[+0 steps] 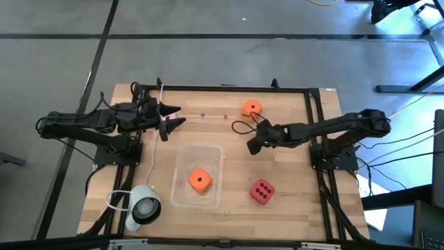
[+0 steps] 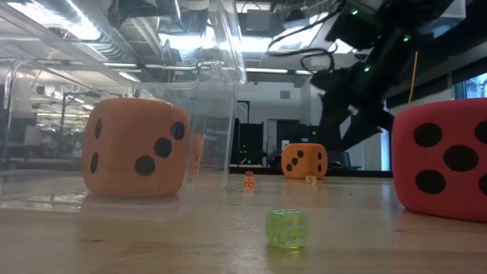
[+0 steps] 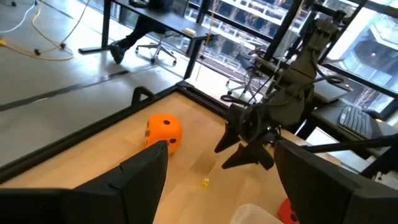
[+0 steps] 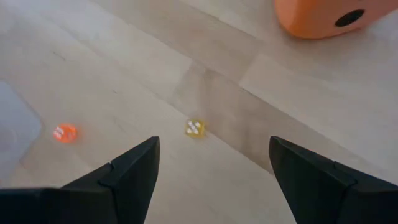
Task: Pick & Place Dice
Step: Put the top small yellow die on the bin
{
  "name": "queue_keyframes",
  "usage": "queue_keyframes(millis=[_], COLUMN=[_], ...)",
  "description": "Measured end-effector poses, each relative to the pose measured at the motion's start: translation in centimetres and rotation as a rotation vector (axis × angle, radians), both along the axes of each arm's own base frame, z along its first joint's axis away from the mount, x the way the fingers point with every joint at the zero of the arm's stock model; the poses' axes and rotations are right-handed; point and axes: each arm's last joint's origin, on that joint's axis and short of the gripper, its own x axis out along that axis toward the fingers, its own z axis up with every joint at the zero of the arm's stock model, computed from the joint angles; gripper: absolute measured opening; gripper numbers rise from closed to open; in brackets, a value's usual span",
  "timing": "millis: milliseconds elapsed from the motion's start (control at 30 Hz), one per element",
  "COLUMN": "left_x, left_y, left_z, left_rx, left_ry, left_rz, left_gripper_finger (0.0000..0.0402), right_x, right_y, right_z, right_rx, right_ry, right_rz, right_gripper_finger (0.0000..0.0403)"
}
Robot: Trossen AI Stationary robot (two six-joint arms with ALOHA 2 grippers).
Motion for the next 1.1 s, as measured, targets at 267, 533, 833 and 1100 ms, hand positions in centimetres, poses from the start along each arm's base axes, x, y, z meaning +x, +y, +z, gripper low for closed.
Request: queue_keyframes(millis=[267, 533, 833, 1100], left_x=[0.2, 0.5, 0.5, 0.5], left_y=[0.0, -0.1, -0.2, -0.2], left_z=[-0.4, -1.0, -1.0, -1.0], left_rx=[-0.077, -0.1, -0.087, -0.086], left_ry=[0.001, 0.056, 0.068, 0.069], left_rz=[-0.001, -0.04, -0.067, -0.077], left_gripper_finger=[0.029, 0.029, 0.029, 0.029], right_x=[3.9, 6.3, 6.6, 6.5], right_y=[-0.2, -0.9, -1.0, -1.8], right_z=[0.3, -0.3, -1.4, -1.5], right_rx=[0.038, 0.085, 0.166, 0.166], right_ry=[0.034, 0.162, 0.195, 0.196], right_rz=[-0.019, -0.029, -0.082, -0.107], right_gripper_finger=[0.0299, 0.0299, 0.0292, 0.0248])
